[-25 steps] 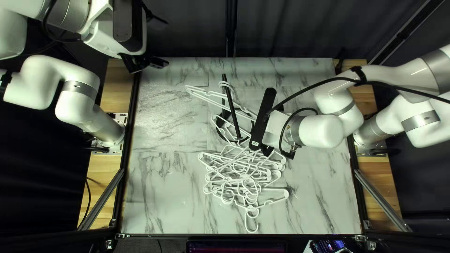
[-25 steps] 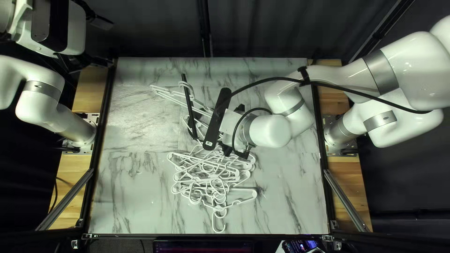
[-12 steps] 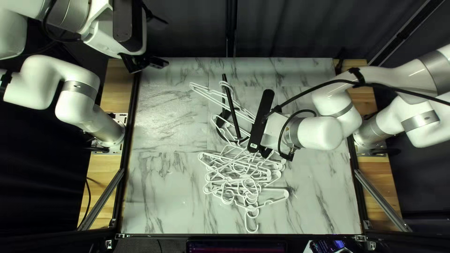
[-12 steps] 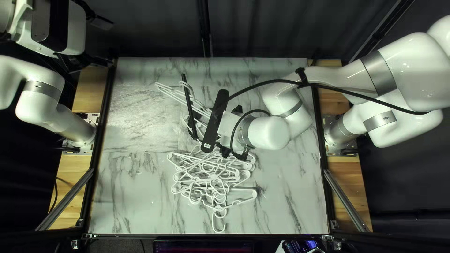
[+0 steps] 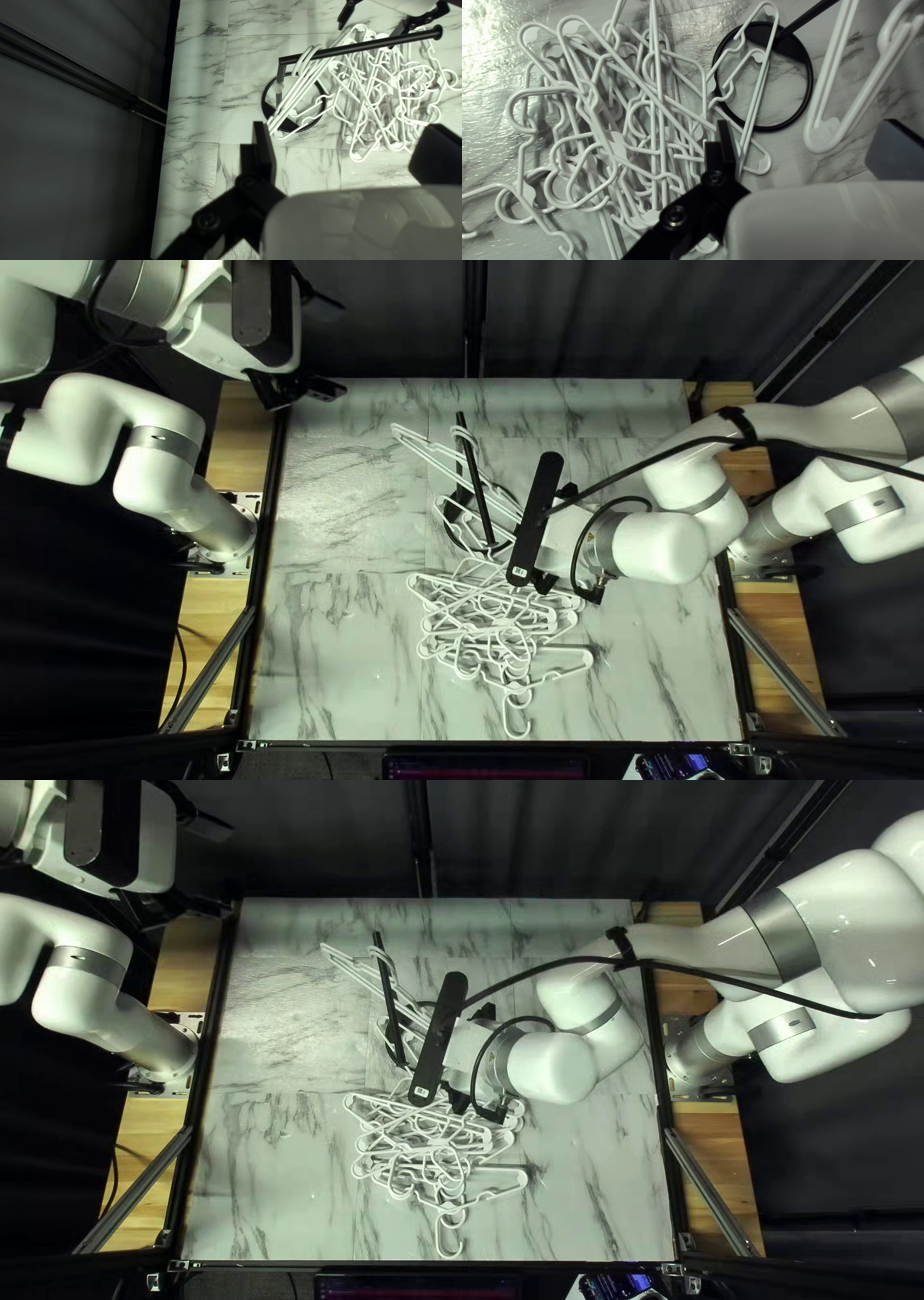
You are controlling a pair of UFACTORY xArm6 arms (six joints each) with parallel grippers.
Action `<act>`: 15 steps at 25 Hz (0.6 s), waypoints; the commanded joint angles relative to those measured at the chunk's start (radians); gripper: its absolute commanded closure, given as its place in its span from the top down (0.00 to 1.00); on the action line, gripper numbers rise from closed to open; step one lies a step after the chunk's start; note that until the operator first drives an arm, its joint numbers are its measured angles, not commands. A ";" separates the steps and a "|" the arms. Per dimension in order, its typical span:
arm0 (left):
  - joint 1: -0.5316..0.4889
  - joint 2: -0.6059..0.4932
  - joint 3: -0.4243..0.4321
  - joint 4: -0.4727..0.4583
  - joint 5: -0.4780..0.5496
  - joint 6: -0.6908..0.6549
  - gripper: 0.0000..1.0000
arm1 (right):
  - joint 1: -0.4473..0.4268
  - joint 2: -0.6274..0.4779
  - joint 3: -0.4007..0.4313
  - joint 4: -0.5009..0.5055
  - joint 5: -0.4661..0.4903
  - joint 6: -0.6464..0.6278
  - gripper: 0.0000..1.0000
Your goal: Remove hangers from rack and place onto table
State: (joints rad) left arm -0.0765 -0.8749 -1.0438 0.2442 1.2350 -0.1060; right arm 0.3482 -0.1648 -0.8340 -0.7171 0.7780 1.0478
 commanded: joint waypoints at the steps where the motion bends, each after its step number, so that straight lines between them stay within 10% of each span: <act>1: 0.000 0.000 0.000 0.000 0.000 0.000 1.00 | 0.012 0.002 -0.012 0.020 0.022 0.000 1.00; 15: 0.000 0.000 0.000 0.000 0.000 0.000 1.00 | -0.006 0.073 -0.046 0.029 -0.027 -0.001 1.00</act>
State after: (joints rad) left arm -0.0765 -0.8749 -1.0437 0.2442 1.2350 -0.1060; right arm 0.3440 -0.0974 -0.8752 -0.6885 0.7550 1.0495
